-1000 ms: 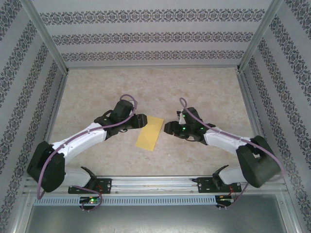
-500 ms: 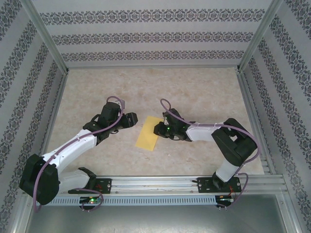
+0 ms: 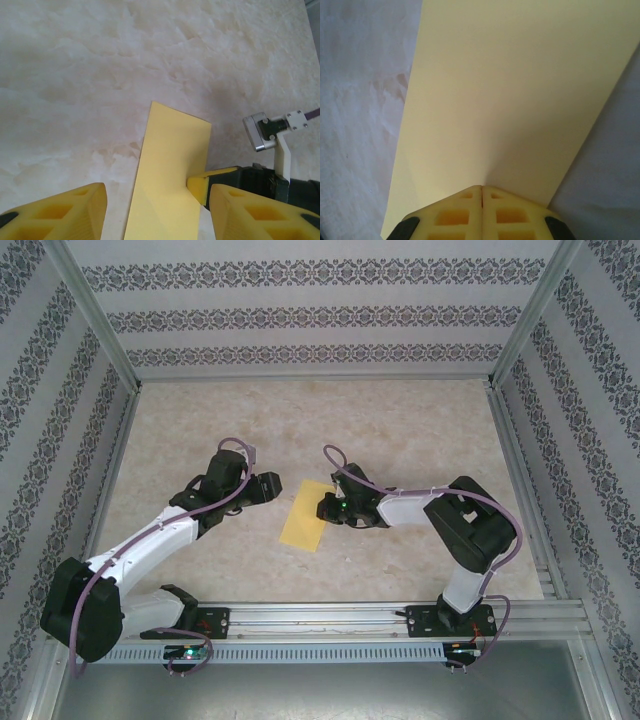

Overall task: Fold a paper plane with a square sheet of paper (fold left side to right side)
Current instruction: Rotate the paper at the center of the table.

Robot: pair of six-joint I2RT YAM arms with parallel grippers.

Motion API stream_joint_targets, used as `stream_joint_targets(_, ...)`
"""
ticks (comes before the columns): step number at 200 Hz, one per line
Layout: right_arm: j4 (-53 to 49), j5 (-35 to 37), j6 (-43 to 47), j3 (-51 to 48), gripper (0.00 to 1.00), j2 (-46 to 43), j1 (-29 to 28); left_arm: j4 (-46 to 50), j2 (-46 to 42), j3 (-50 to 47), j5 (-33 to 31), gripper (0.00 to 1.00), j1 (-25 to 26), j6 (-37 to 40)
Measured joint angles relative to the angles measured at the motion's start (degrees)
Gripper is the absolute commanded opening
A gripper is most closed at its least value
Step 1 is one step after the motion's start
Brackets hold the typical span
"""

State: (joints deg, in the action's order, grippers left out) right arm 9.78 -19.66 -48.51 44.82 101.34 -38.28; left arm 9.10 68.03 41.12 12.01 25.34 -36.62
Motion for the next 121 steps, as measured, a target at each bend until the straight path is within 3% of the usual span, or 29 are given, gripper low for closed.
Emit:
stream_joint_targets(52,-4.5,-7.5,9.8,3.1,0.0,2.1,3.2,0.6,6.9,0.2,8.0,0.46,-0.5,0.2)
stream_joint_targets(121,-11.1,-9.9,19.5,5.8,0.01,2.7,4.4,-1.3,17.5,0.4,17.6,0.39,-0.6,-0.5)
